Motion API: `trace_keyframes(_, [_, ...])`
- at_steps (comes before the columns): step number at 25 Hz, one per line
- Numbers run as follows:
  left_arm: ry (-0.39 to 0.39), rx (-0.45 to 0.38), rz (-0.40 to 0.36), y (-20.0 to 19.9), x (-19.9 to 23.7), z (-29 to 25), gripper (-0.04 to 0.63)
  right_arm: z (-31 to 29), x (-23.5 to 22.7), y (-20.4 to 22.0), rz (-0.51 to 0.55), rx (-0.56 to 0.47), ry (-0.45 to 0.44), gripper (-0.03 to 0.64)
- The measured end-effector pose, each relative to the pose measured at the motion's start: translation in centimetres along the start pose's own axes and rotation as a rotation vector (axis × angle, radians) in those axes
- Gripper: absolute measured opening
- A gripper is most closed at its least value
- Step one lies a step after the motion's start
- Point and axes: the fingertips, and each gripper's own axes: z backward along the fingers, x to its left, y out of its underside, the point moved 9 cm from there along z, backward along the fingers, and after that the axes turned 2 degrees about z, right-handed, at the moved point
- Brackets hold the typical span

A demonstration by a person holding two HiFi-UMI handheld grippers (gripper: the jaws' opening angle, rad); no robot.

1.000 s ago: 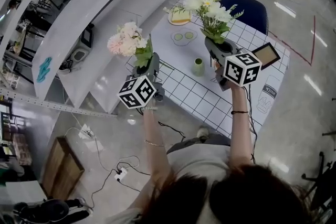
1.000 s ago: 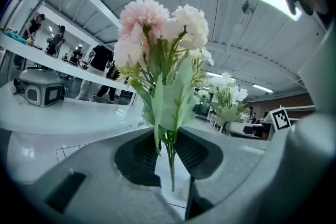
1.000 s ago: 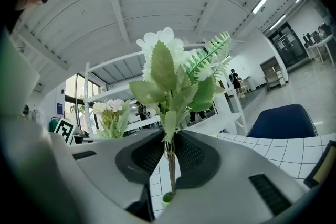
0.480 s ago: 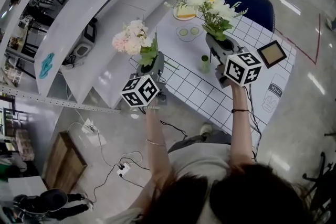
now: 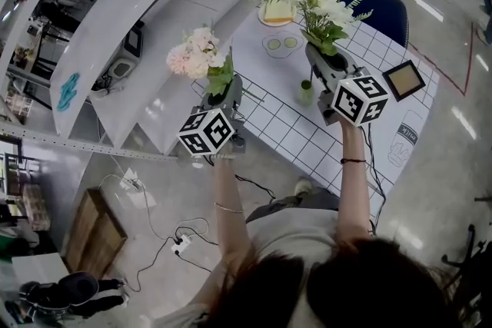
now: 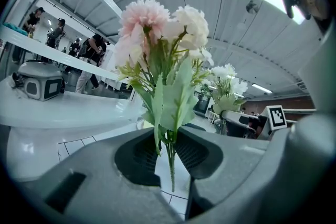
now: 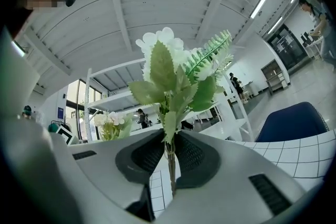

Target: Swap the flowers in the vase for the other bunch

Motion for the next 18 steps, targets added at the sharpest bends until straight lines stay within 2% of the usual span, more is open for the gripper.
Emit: trace_keyframes(18, [0.001,0.029,0.020,1.2,1.1,-0.3,0.077,-0.9,0.2,3.4,0.018,0.093,-0.005,0.055])
